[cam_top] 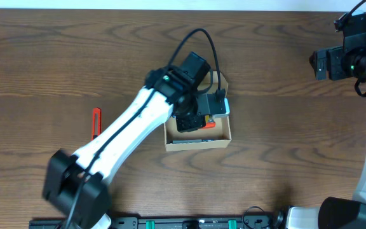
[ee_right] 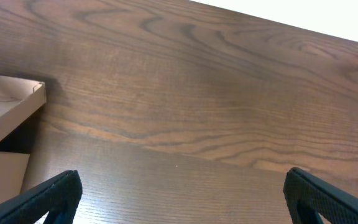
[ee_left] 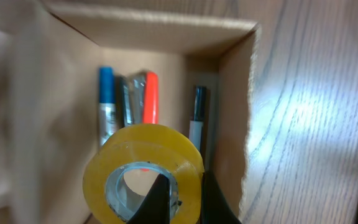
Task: Pack container
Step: 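Carry the tape roll into the box and release it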
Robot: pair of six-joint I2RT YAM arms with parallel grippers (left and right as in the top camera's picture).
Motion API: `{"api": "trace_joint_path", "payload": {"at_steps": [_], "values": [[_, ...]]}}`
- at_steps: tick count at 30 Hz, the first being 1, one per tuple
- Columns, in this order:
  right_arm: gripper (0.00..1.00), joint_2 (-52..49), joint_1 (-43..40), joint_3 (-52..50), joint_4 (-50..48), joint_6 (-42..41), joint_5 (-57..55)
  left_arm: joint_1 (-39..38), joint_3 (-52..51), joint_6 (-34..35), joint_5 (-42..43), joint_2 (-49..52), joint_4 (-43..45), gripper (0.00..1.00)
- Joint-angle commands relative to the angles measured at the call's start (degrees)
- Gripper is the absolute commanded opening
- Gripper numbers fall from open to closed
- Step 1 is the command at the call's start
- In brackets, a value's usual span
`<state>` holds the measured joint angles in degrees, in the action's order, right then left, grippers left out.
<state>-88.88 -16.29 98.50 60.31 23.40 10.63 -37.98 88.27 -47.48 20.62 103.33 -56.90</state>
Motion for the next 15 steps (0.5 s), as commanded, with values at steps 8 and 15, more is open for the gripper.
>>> {"api": "trace_joint_path", "payload": {"at_steps": [8,15], "values": [[0.99,-0.2,-0.4,-0.1,-0.1,-0.7,-0.1,0.1,0.1,-0.5,-0.1,13.0,-0.9,0.06],[0.99,-0.2,-0.4,-0.1,-0.1,-0.7,-0.1,0.1,0.1,0.4,-1.2,15.8,-1.5,0.06]]}}
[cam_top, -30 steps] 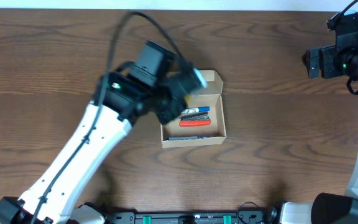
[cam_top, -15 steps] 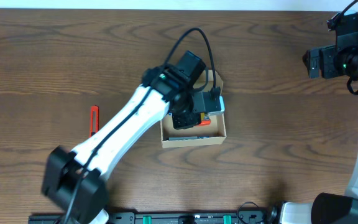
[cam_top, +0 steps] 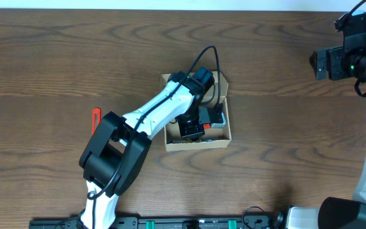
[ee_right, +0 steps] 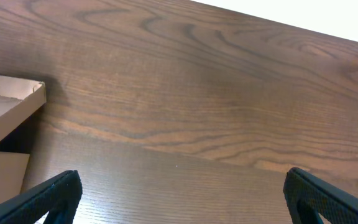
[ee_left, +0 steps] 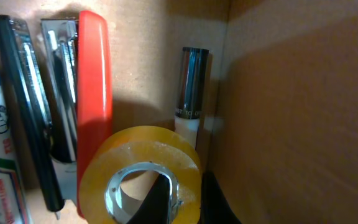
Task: Pack container
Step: 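Carry the tape roll into the box and release it, then move the left gripper over the red box cutter on the table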
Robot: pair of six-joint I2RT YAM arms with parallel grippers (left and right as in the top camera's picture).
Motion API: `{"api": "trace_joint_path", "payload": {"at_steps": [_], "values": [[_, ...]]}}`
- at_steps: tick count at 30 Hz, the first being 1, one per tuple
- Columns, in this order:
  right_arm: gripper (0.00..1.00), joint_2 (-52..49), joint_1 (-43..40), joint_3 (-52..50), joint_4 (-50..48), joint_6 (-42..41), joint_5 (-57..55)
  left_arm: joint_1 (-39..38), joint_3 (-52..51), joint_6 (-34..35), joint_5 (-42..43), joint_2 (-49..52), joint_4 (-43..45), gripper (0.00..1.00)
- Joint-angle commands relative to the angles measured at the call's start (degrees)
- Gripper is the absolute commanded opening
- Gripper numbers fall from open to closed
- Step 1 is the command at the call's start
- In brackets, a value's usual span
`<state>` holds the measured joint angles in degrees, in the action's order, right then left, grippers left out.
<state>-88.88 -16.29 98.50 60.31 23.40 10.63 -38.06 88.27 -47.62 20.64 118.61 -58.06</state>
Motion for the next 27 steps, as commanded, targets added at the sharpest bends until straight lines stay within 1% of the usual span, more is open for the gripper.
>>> {"api": "trace_joint_path", "payload": {"at_steps": [1,2,3,4,6,7,8,9,12,14,15,19,20,21,22,23,24,25,26,27], "values": [[0.99,-0.2,-0.4,-0.1,-0.1,-0.7,-0.1,0.2,0.1,0.5,-1.4,0.5,-0.4,0.06],[0.99,-0.2,-0.4,-0.1,-0.1,-0.7,-0.1,0.2,0.1,0.5,-1.6,0.5,-0.4,0.1],[0.99,-0.2,-0.4,-0.1,-0.1,-0.7,-0.1,0.2,0.1,0.5,-1.8,0.5,-0.5,0.22],[0.99,-0.2,-0.4,-0.1,-0.1,-0.7,-0.1,0.2,0.1,0.5,-1.9,0.5,-0.5,0.38],[0.99,-0.2,-0.4,-0.1,0.0,-0.7,-0.1,0.2,0.2,0.9,-2.2,0.5,-0.6,0.43],[0.99,-0.2,-0.4,-0.1,0.0,-0.7,-0.1,0.2,0.5,1.7,-2.8,0.5,-0.6,0.52],[0.99,-0.2,-0.4,-0.1,0.0,-0.7,-0.1,0.2,0.9,2.8,-3.7,0.5,-0.6,0.65],[0.99,-0.2,-0.4,-0.1,0.0,-0.7,-0.1,0.2,1.4,3.7,-4.5,0.4,-0.8,0.68],[0.99,-0.2,-0.4,-0.1,0.0,-0.7,-0.1,0.2,4.0,4.0,-5.5,-0.1,-2.8,0.66],[0.99,-0.2,-0.4,-0.1,0.0,-0.7,-0.1,0.2,7.2,4.2,-6.9,-0.8,-5.9,0.66],[0.99,-0.2,-0.4,-0.1,-0.1,-0.7,-0.1,0.2,9.0,4.2,-7.8,-1.2,-7.7,0.64],[0.99,-0.2,-0.4,-0.1,-0.1,-0.7,-0.1,0.3,17.0,7.8,-14.1,-3.6,-14.4,0.6],[0.99,-0.2,-0.4,-0.1,-0.1,-0.7,-0.1,0.3,19.2,9.0,-15.8,-4.5,-16.7,0.57],[0.99,-0.2,-0.4,-0.1,-0.1,-0.7,-0.1,0.3,20.9,9.9,-17.0,-5.4,-18.6,0.5],[0.99,-0.2,-0.4,-0.1,-0.1,-0.6,-0.1,0.3,22.3,10.8,-18.5,-6.3,-20.5,0.48],[0.99,-0.2,-0.4,-0.1,0.0,-0.7,-0.1,0.5,23.5,11.8,-20.0,-7.2,-22.1,0.49],[0.99,-0.2,-0.4,-0.1,0.0,-0.7,-0.1,0.7,24.4,12.5,-21.6,-8.2,-23.1,0.52],[0.99,-0.2,-0.4,-0.1,0.1,-0.7,-0.1,1.2,25.2,13.9,-23.0,-9.4,-23.9,0.69],[0.99,-0.2,-0.4,-0.1,0.2,-0.6,-0.1,2.0,26.1,15.5,-23.8,-10.4,-24.5,0.96],[0.99,-0.2,-0.4,-0.1,0.2,-0.7,-0.1,3.0,27.1,17.3,-24.1,-11.4,-25.2,0.95]]}}
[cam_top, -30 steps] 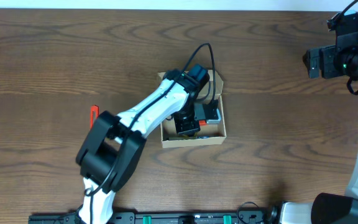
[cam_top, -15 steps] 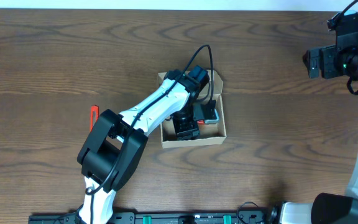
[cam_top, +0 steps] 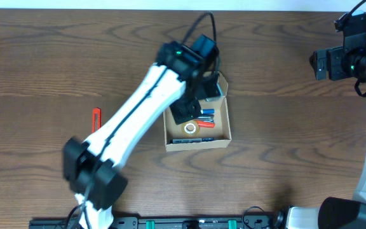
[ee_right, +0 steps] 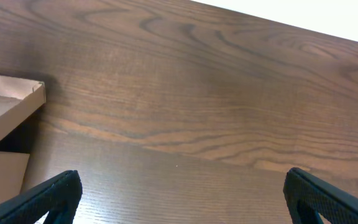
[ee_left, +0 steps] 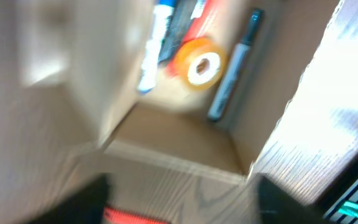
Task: Pack container
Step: 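Move the left gripper over the red box cutter on the table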
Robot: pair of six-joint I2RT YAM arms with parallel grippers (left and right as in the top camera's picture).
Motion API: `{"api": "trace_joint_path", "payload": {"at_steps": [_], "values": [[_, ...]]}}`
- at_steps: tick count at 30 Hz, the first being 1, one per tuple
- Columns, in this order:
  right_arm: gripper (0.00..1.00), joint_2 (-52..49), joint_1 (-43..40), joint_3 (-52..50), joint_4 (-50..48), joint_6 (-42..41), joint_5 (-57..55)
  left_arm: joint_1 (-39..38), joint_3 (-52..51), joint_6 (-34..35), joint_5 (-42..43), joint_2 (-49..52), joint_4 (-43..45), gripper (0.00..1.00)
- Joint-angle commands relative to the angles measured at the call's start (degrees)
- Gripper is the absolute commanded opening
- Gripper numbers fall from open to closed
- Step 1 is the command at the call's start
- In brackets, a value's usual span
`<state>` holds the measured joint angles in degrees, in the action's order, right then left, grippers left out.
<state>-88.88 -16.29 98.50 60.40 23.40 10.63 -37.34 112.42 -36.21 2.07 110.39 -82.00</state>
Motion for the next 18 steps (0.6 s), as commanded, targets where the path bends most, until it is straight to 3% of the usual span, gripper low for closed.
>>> {"api": "trace_joint_path", "payload": {"at_steps": [1,8,13,18], "values": [[0.99,-0.2,-0.4,-0.1,0.1,-0.6,-0.1,3.9,4.2,7.8,-5.1,-4.2,-2.4,0.95],[0.99,-0.2,-0.4,-0.1,0.1,-0.7,0.1,21.1,8.4,14.5,3.5,-10.1,-5.1,0.95],[0.99,-0.2,-0.4,-0.1,0.3,-0.7,0.3,37.1,8.4,23.5,1.4,-11.7,-6.1,0.95],[0.99,-0.2,-0.4,-0.1,0.3,-0.7,0.3,45.7,6.2,26.9,1.6,-13.7,-5.6,0.96]]}}
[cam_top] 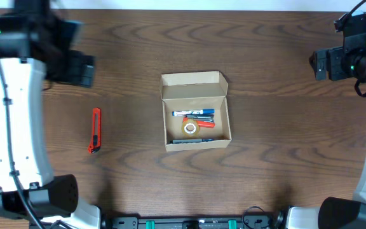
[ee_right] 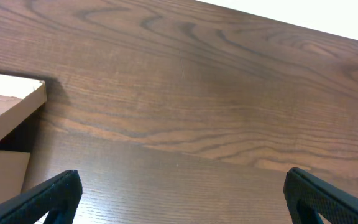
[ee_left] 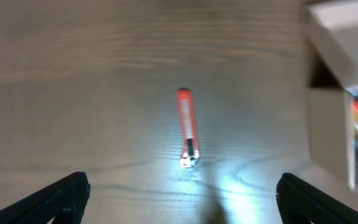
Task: Pack container
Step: 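Move the left gripper over the red box cutter on the table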
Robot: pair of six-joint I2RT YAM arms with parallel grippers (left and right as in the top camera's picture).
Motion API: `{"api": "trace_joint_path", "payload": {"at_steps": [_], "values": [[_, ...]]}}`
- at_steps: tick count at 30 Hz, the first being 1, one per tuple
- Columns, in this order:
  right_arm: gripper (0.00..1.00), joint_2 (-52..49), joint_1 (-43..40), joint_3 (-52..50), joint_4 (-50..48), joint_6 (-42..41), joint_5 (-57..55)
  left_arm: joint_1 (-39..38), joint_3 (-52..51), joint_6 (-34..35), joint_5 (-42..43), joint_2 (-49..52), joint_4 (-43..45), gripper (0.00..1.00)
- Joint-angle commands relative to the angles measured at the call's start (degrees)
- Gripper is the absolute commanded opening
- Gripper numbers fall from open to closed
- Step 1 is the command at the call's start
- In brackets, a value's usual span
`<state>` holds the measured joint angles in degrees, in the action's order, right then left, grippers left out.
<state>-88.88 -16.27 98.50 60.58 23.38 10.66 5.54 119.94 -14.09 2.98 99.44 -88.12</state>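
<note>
An open cardboard box [cam_top: 196, 81] stands mid-table; inside lie a yellow tape roll [cam_top: 190, 128], a blue marker [cam_top: 196, 113], a red pen [cam_top: 203, 123] and a dark pen along the front wall. A red utility knife [cam_top: 94, 130] lies on the wood left of the box, and shows in the left wrist view as the knife [ee_left: 187, 127]. My left gripper [ee_left: 179, 199] is open high over the table's left side, nothing between its fingers. My right gripper [ee_right: 180, 199] is open at the far right, over bare wood.
The box's rear flap stands up [cam_top: 193, 79]. A corner of the box [ee_right: 8, 124] shows in the right wrist view, and its side [ee_left: 337, 112] in the left wrist view. Dark wooden table [cam_top: 284, 159] all round; a rail with green clips runs along the front edge.
My left arm has swung from over the box to the table's far left, with the red knife now below its camera. The tape roll stays in the box. Right arm unchanged.
My left gripper held the yellow tape roll over the box, then lower inside it by the pens. Then the roll lay loose in the box with the gripper open above. Now the left gripper hangs over the left side near the knife.
</note>
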Motion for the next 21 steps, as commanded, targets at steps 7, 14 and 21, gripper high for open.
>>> {"api": "trace_joint_path", "payload": {"at_steps": [7,14,21], "values": [[0.99,-0.2,-0.4,-0.1,0.1,-0.6,0.3,3.1,-27.8,7.7,-1.9,-21.1,16.3,0.95],[0.99,-0.2,-0.4,-0.1,0.1,-0.7,0.3,3.1,-56.7,8.1,-1.4,-35.0,33.9,0.95],[0.99,-0.2,-0.4,-0.1,0.5,-0.7,2.0,3.1,-66.8,12.2,7.5,-28.2,47.6,0.95]]}}
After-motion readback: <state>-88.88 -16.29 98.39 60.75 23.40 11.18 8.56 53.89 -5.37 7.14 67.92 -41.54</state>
